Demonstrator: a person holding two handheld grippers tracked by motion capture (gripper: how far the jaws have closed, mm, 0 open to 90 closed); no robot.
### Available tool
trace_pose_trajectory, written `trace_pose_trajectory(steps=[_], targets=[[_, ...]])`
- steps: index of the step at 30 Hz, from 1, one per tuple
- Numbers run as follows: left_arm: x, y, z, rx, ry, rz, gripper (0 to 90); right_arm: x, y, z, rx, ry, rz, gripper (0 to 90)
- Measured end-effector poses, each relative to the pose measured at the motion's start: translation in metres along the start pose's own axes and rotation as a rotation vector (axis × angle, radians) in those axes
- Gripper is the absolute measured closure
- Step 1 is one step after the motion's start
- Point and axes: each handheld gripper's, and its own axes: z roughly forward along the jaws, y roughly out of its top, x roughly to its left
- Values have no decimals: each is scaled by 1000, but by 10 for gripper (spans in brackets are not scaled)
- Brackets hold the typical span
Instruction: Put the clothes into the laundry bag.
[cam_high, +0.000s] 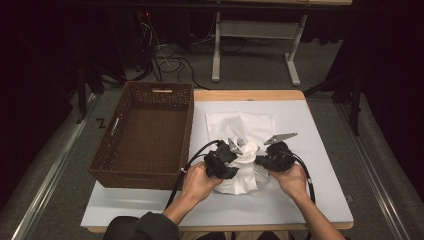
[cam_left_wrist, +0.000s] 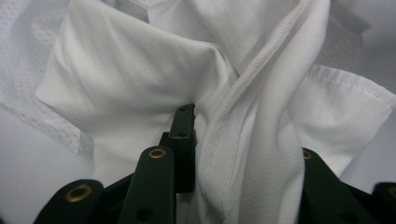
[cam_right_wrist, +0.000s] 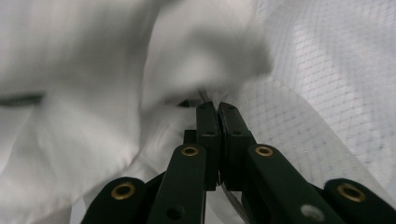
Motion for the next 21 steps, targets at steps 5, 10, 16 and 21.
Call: trace_pose_trajectory(steps=[5,10,16,21], targets=[[-16,3,6,51,-2,101,683,-5,6,-9,-31,2,24,900],[-20,7,16,91,-27,121,692,-7,16,-23,-80,15,27,900],[-12,13,29,78,-14,68,676,0,21,-31,-100,30,10,900],[-11,12,28,30,10,38,497,0,19,-28,-80,13,5,900]])
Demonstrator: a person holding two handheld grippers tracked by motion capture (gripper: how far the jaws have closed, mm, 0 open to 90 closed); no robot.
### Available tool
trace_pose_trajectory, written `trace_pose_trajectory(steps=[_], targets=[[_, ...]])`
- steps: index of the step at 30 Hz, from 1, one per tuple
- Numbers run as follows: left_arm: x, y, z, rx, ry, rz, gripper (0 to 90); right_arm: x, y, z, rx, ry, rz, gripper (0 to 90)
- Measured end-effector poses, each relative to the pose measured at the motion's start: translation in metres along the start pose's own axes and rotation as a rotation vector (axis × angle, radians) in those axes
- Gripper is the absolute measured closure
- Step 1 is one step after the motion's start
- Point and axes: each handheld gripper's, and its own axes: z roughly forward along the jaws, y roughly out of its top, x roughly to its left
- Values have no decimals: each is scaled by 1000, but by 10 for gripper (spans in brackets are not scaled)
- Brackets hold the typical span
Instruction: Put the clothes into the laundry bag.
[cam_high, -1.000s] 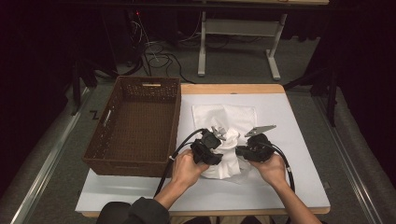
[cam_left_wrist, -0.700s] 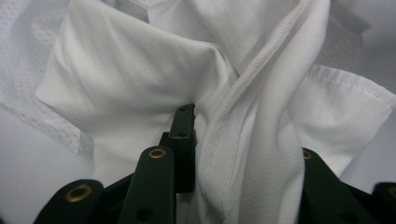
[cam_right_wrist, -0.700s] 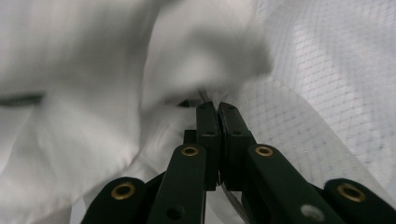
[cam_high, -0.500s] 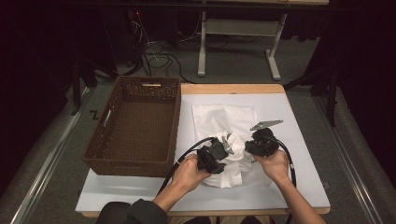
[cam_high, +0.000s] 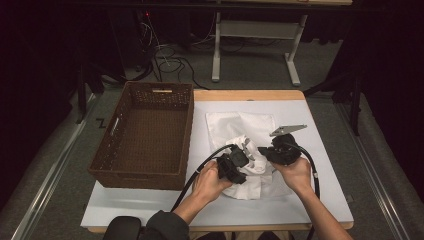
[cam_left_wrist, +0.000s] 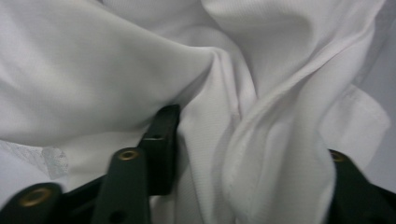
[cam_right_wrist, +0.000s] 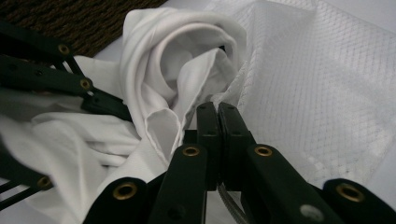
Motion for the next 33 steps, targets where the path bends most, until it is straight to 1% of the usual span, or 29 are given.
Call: trace_pose_trajectory(steps=[1,3,4,6,8,11,13,14,17,20,21,22,23,24,26,27,28,31,32,33], targets=[[0,-1,-3,-8,-8,-6,445,-1,0,1,-3,-1,-2,900],[-1,-4,-10,-31,-4,-12,353,-1,0,0,1,-2,-2,900],[-1,-6,-14,-41,-5,-13,324,1,0,0,1,-6,0,900],[-1,-9,-24,-66,-9,-21,278,1,0,0,0,-9,-13,900],[0,-12,-32,-80,-10,-33,239,1,-1,0,3,-11,-15,900],[3,-14,-42,-116,-9,-56,223,1,0,-1,10,-13,-11,900],[7,-16,-48,-145,-32,-80,222,1,1,-2,7,-12,-11,900],[8,-16,-50,-153,-30,-84,221,0,0,-2,8,-10,-10,900],[10,-16,-51,-155,-9,-93,212,-1,0,-2,9,-11,-7,900],[17,-15,-49,-165,-3,-127,202,0,0,-2,10,-9,-10,900],[20,-15,-47,-170,-10,-150,209,0,0,-1,9,-5,-7,900],[26,-15,-43,-167,-10,-174,238,0,0,-1,9,0,-9,900],[29,-14,-38,-159,-1,-188,271,0,0,-1,10,5,-9,900],[33,-13,-34,-148,-5,-204,282,0,0,-1,10,8,-10,900],[41,-13,-24,-143,-38,-246,337,0,0,0,15,10,-11,900],[44,-13,-20,-139,-54,-261,361,0,0,0,18,11,-8,900],[45,-13,-15,-140,-69,-272,408,0,-1,1,16,14,-9,900],[47,-14,-7,-145,-117,-276,623,0,-1,3,21,17,-6,900],[47,-14,-6,-148,-129,-275,671,0,-1,4,21,18,-4,900],[46,-14,-7,-153,-132,-268,698,-1,-1,4,20,17,-4,900]])
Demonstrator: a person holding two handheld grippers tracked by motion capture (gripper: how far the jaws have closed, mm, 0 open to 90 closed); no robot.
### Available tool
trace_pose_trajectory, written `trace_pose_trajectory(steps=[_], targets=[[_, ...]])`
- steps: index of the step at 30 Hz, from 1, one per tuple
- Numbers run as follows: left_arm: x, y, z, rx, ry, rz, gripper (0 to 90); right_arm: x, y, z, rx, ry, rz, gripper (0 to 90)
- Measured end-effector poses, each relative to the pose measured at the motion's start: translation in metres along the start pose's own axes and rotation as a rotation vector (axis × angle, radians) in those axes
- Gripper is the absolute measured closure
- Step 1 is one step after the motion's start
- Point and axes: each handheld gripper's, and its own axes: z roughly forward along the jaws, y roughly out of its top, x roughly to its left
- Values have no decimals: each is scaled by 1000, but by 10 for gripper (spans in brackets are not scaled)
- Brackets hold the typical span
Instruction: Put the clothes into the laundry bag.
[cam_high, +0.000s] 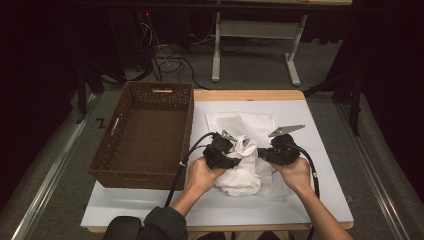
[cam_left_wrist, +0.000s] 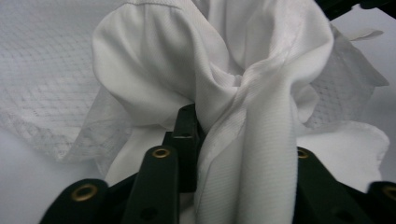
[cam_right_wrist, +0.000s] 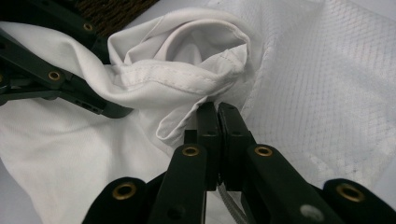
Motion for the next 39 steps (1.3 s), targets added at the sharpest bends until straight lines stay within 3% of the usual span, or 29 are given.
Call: trace_pose_trajectory(steps=[2,5,9,14,17,20,21,24,27,29,32,35,39], targets=[[-4,0,-2,7,-2,34,733,-1,0,0,-1,-4,1,900],[-18,-2,-6,20,0,124,749,-3,2,0,-10,-5,14,900],[-33,-3,-4,38,-19,214,756,-3,5,1,-16,-6,18,900],[-42,1,6,86,-54,241,766,2,8,-1,-24,-1,6,900],[-45,4,11,104,-60,264,771,7,8,-3,-24,2,-23,900],[-48,6,18,145,-57,288,775,6,8,-5,-30,4,-15,900],[-48,7,21,157,-43,290,776,5,8,-6,-34,6,-11,900],[-46,12,29,155,-11,231,777,8,7,-8,-34,9,-20,900],[-46,15,33,124,58,218,765,7,4,-9,-25,6,-16,900],[-46,15,33,105,79,203,735,5,0,-10,-21,9,8,900],[-50,14,27,95,86,223,604,2,-4,-10,-12,0,9,900],[-52,13,19,99,66,213,457,-2,-8,-9,-8,0,11,900],[-51,10,4,69,66,201,306,-2,-11,-7,-7,-3,9,900]])
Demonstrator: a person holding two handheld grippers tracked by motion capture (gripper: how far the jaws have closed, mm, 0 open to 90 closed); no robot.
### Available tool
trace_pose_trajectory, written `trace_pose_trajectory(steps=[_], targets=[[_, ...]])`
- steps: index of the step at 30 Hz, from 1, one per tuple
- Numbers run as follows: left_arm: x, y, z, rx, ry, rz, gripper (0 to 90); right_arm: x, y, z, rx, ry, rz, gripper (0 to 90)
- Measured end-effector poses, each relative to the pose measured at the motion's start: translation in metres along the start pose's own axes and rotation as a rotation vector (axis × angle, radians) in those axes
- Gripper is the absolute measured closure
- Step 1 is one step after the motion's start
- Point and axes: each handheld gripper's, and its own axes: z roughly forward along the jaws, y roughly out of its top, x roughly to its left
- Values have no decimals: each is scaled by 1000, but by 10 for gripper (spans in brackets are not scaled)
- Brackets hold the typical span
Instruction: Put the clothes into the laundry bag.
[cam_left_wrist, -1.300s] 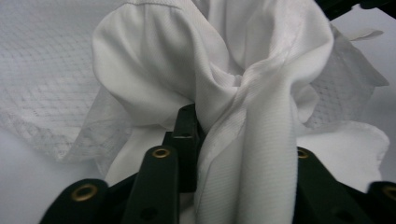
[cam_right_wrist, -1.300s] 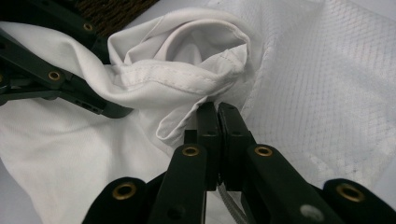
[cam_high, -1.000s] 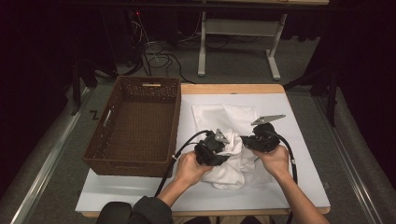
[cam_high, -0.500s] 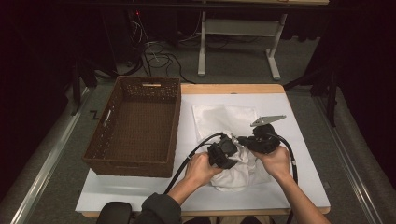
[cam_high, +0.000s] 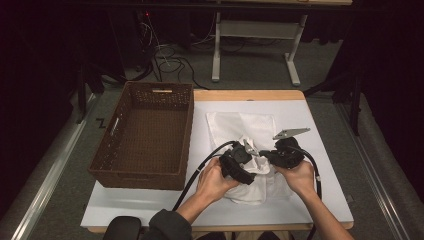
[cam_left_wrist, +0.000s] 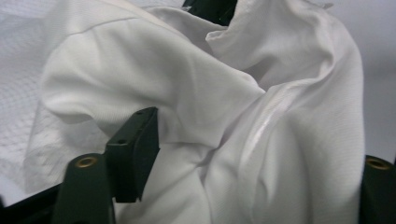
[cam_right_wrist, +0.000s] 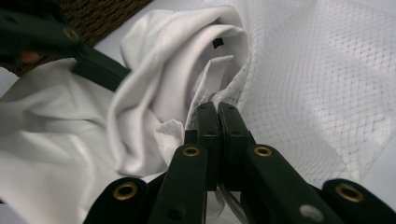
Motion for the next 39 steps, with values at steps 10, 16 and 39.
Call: trace_pose_trajectory(steps=[10,16,39], targets=[[15,-7,-39,-102,-8,-60,241,-2,-2,-1,-4,-6,0,900],[31,1,-30,-81,41,-92,225,-1,0,-1,0,-6,3,900],[19,7,-3,-74,-121,70,856,-5,9,-1,-13,-18,15,900]])
